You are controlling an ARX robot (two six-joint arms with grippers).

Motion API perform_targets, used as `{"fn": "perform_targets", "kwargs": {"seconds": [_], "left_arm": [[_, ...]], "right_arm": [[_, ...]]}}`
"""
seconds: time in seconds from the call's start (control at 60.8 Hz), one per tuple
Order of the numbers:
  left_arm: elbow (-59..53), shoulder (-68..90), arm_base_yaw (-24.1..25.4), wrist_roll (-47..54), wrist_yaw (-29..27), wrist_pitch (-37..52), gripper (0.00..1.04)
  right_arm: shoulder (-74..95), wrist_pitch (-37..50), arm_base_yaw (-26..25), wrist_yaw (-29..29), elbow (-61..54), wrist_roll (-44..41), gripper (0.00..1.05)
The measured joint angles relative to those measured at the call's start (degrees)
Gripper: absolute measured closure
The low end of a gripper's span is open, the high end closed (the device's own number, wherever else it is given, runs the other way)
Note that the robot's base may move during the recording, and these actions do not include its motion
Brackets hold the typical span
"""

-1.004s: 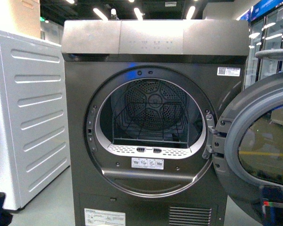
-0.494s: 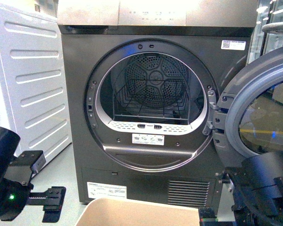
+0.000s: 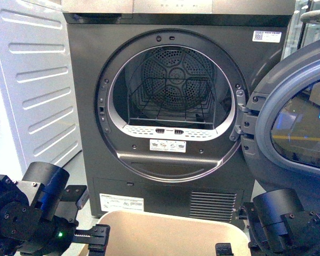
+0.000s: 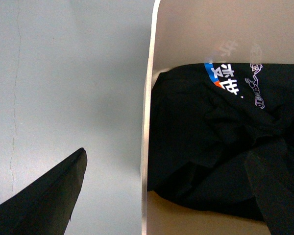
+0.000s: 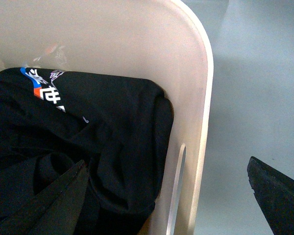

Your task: Move hamper under clothes hanger

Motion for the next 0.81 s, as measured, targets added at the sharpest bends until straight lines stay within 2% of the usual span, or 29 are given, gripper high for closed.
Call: {"fn": "perform_targets", "kwargs": {"seconds": [0.806], "left_arm": [[4.5, 6.6, 1.3, 0.9, -0.3, 0.3, 0.07]], "right_arm": [[6.5, -1.0, -1.4, 2.7, 4.9, 1.1, 0.08]]}}
